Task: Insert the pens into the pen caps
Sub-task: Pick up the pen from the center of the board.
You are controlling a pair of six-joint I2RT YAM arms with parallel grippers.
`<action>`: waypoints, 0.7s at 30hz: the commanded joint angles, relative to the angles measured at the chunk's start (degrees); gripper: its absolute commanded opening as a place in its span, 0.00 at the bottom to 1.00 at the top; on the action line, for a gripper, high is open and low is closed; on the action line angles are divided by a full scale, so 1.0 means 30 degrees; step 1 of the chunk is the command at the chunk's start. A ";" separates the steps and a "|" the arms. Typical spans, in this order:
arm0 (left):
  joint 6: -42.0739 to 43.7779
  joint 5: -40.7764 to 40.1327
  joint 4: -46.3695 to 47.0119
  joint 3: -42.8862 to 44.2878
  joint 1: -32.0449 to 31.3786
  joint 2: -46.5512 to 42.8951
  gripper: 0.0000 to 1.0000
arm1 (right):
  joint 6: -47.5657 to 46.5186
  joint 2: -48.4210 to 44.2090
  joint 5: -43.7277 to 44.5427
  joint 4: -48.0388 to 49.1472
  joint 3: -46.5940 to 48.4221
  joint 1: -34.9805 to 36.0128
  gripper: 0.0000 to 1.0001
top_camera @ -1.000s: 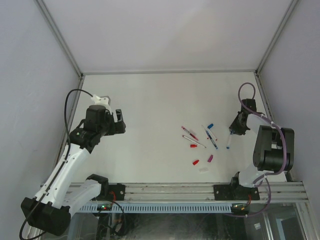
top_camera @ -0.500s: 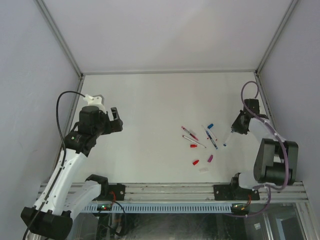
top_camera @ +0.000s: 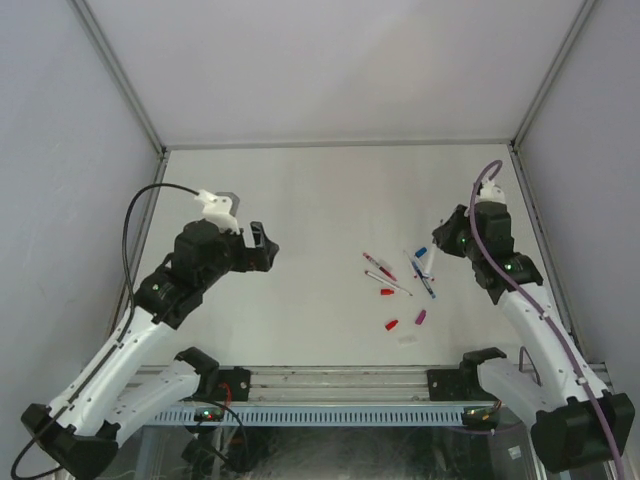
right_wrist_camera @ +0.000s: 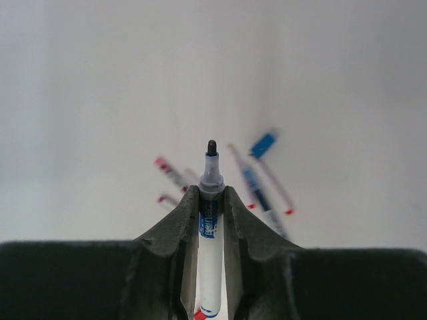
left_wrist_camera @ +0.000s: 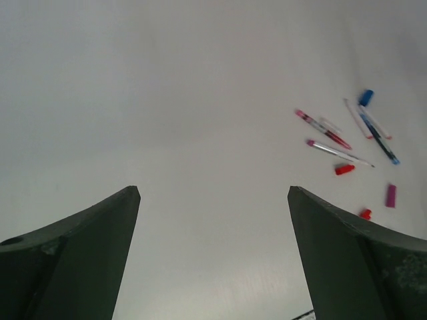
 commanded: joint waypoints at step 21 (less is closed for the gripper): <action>-0.1644 0.5306 0.9439 -0.0334 -0.5793 0.1298 0.91 | 0.8575 -0.1008 0.1349 1.1820 -0.2482 1.1823 0.00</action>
